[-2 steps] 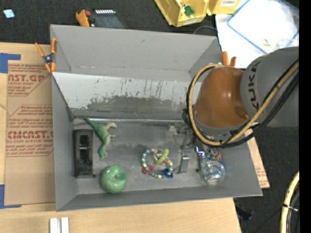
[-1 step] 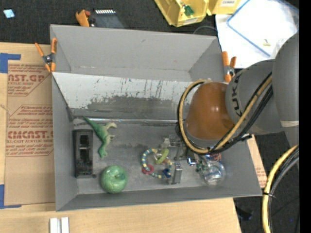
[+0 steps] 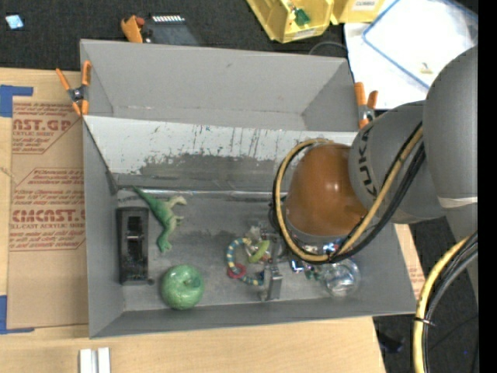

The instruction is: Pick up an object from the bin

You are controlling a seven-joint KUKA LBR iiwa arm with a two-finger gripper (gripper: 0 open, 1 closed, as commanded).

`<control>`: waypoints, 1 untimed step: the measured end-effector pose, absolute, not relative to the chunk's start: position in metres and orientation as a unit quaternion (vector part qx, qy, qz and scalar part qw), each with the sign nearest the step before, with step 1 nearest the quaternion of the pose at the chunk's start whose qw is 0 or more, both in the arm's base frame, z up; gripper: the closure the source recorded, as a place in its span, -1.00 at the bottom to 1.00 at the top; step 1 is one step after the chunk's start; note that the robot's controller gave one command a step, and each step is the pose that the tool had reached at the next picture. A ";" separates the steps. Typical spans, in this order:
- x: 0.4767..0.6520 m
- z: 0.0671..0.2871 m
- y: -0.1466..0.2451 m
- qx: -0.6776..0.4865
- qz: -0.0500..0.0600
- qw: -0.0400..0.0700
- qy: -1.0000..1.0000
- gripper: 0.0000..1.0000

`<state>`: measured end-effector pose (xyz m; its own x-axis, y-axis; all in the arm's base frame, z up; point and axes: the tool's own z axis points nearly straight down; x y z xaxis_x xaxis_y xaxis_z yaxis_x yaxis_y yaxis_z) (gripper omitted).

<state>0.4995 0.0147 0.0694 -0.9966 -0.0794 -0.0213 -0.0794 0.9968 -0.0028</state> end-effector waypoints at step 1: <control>0.489 0.071 0.034 -0.011 -0.001 -0.001 1.000 1.00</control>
Offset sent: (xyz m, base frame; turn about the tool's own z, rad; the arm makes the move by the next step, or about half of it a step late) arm 0.0000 0.0000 0.0000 0.0000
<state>0.4889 0.0338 0.0713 -0.9998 -0.0223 0.0012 -0.0223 0.9998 -0.0016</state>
